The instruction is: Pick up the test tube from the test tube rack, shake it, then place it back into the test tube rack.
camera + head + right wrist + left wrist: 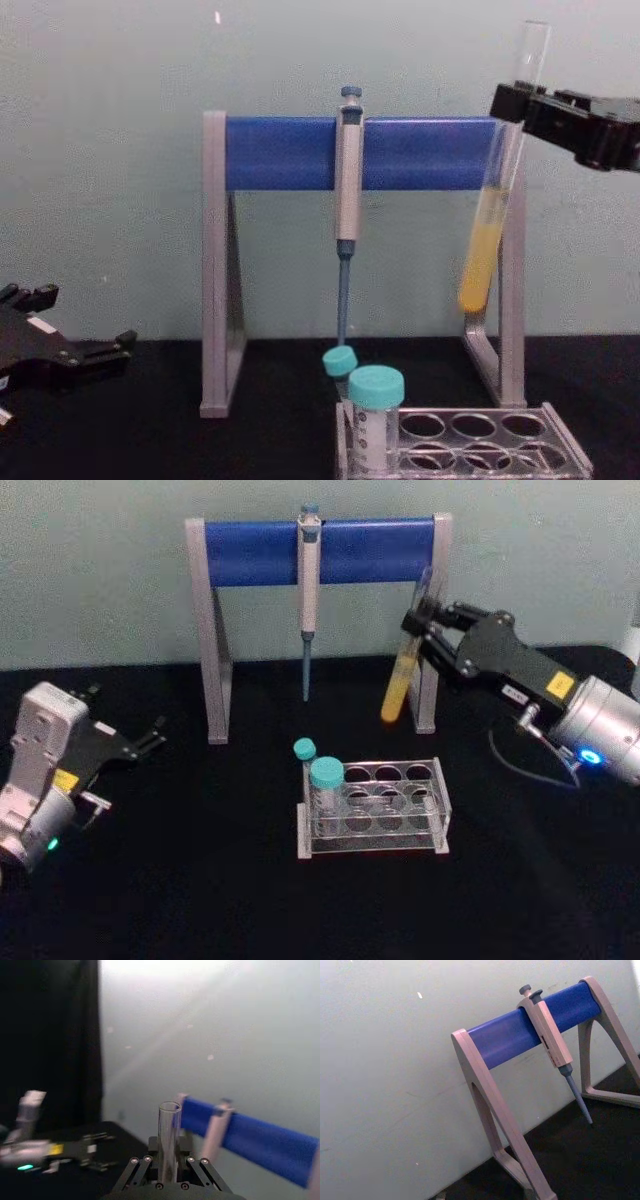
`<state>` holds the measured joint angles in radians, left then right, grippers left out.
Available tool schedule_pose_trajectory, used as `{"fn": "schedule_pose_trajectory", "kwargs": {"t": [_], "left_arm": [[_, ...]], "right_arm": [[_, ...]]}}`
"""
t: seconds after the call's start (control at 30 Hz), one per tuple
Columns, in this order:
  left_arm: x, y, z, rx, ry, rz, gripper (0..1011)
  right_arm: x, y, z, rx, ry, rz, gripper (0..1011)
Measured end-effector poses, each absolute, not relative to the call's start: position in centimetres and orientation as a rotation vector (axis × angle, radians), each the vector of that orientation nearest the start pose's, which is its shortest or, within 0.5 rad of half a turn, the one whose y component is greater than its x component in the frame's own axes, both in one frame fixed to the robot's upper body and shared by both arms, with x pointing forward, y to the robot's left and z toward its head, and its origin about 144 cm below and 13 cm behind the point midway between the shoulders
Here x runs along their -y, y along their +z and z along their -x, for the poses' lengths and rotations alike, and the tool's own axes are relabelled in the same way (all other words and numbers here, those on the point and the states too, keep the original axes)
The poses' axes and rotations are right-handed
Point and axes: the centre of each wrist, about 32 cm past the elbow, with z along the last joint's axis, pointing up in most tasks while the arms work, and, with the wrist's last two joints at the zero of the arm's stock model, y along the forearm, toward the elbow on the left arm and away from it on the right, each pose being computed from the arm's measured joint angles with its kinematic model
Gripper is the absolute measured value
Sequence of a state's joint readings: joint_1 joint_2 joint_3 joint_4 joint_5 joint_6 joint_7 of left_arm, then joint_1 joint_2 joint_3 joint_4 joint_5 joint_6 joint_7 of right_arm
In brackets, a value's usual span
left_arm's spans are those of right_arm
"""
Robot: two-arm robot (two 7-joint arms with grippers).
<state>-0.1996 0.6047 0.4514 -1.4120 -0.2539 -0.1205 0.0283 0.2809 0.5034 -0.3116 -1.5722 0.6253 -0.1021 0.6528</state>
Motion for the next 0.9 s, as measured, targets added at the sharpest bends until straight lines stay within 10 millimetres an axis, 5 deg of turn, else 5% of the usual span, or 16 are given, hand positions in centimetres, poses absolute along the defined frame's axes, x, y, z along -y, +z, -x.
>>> {"fn": "schedule_pose_trajectory", "kwargs": {"t": [0.27, 0.57, 0.9], "left_arm": [[-31.0, 114.0, -48.9, 0.285, 1.248, -0.304, 1001], [-31.0, 114.0, -48.9, 0.285, 1.248, -0.304, 1001], [-31.0, 114.0, -48.9, 0.285, 1.248, -0.304, 1001]], "right_arm": [[30.9, 123.9, -51.4, 0.08, -0.465, -0.134, 229], [33.7, 124.6, -50.3, 0.132, -0.512, -0.006, 229], [33.2, 124.3, -50.1, 0.314, -0.689, 0.065, 229]]}}
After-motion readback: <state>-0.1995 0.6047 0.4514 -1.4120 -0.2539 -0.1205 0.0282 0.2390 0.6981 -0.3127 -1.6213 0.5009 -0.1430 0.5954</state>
